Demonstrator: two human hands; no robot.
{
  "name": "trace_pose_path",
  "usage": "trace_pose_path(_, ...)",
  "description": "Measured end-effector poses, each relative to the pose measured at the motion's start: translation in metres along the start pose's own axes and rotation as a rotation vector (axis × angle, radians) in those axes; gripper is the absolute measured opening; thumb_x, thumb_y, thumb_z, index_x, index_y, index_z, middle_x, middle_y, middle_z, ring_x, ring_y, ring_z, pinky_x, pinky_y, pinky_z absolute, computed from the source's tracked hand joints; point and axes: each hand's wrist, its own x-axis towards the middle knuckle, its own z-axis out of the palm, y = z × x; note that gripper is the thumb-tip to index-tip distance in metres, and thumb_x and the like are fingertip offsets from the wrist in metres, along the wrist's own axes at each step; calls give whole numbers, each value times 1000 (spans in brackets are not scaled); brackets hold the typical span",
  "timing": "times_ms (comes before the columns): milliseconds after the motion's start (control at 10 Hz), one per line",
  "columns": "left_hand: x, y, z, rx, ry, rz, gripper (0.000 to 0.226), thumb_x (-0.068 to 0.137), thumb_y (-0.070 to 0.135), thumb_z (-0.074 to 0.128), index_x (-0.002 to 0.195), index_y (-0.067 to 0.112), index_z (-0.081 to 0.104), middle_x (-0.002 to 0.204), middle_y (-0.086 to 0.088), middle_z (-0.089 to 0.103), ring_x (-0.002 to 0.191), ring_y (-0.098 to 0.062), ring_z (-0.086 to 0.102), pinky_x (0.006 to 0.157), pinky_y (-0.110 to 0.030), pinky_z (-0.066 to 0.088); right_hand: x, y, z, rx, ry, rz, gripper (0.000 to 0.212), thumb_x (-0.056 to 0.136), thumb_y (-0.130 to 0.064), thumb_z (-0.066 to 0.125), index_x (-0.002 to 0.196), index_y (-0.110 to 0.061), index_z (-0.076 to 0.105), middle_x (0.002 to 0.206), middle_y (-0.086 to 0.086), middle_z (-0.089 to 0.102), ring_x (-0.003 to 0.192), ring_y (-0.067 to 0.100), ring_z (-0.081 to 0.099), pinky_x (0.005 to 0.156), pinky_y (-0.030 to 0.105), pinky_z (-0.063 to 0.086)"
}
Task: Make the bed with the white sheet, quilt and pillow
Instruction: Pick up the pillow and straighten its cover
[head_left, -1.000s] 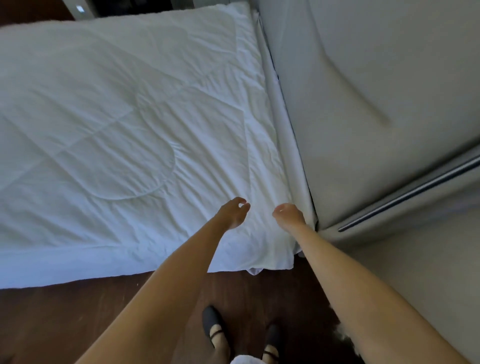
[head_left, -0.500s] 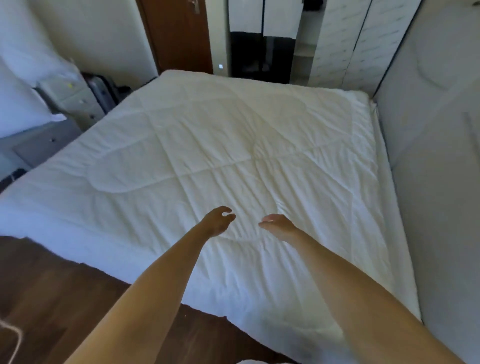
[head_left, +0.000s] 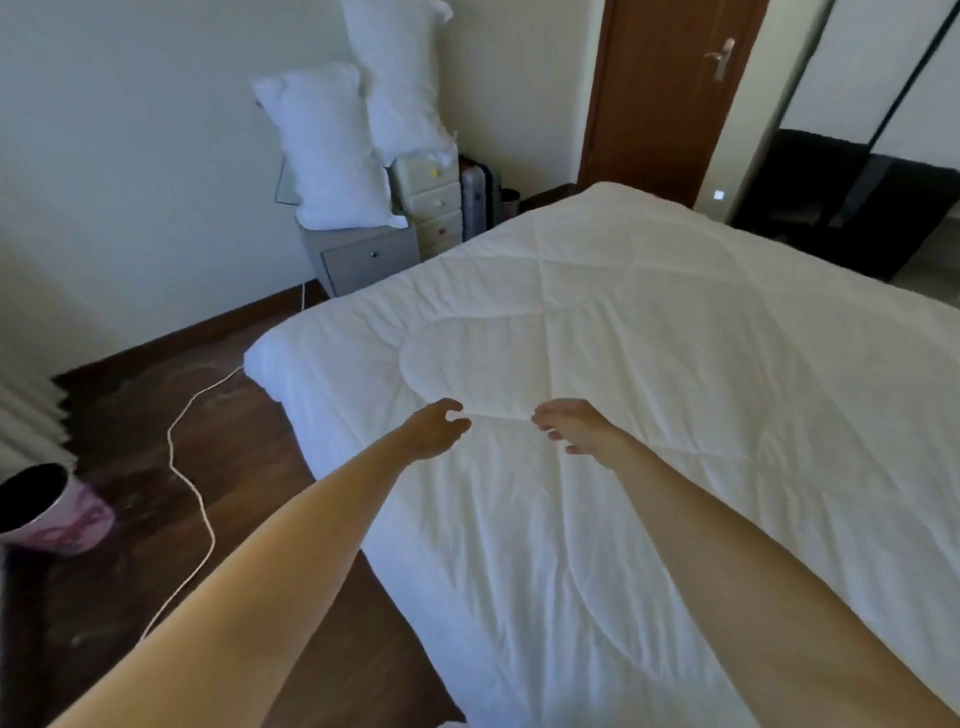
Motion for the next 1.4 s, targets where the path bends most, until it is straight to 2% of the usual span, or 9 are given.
trace_pose_path(300,68,-125,-173,-163,263,-299,40,96,24,49,134,12,50,135,-13,54,124,-29,52,103,-37,44,169,-171,176,-152,-302,-172,33,86,-28,67,117,-19,62,107,-1,59,94,15,54,63,19,40)
trace_pose_path(400,83,-186,-252,-28,305,-358,37,99,22,45,135,11,49,133,-11,54,120,-28,53,89,-30,46,214,-228,258,-208,-369,-237,36,88,-25,65,122,-18,59,117,2,55,103,19,55,70,19,42)
trace_pose_path(500,105,-215,-328,-181,399,-353,35,98,24,47,131,12,50,123,-10,57,105,-26,59,77,-31,47,258,-285,319,-262,-371,-274,35,87,-27,65,122,-21,58,124,2,53,113,24,54,84,27,45)
trace_pose_path(600,148,-234,-419,-224,427,-290,35,97,24,49,129,10,51,111,-8,58,85,-18,56,71,-30,48,303,-356,370,-272,-369,-297,34,87,-24,65,120,-19,60,115,2,55,104,20,55,79,25,42)
trace_pose_path(700,193,-237,-480,-228,392,-222,37,96,22,50,129,9,52,124,-16,59,94,-21,54,91,-40,48,344,-403,398,-304,-354,-343,37,86,-22,66,122,-16,60,113,1,56,101,15,53,84,24,42)
trace_pose_path(800,247,-240,-533,-239,370,-176,38,95,22,52,132,9,51,125,-15,59,95,-24,58,88,-37,48,393,-448,419,-320,-355,-323,41,84,-25,68,124,-19,59,119,0,55,108,18,54,87,25,44)
trace_pose_path(1000,379,-252,-647,-55,253,-88,43,91,26,59,131,13,53,133,-9,55,120,-28,54,104,-39,43,527,-523,450,-247,-273,-224,44,89,-27,64,131,-17,53,126,7,54,114,24,54,82,30,42)
trace_pose_path(1200,510,-260,-786,86,255,-50,42,90,30,60,130,19,53,129,-3,56,117,-23,55,102,-32,43,655,-628,487,-104,-216,-163,46,91,-24,62,134,-14,51,137,4,51,125,22,49,101,35,42)
trace_pose_path(1400,626,-274,-901,-9,256,-38,41,89,25,63,128,19,53,125,-7,59,108,-24,60,96,-33,46,758,-726,521,-53,-163,-199,41,88,-19,65,127,-12,56,111,2,57,100,16,54,76,26,41)
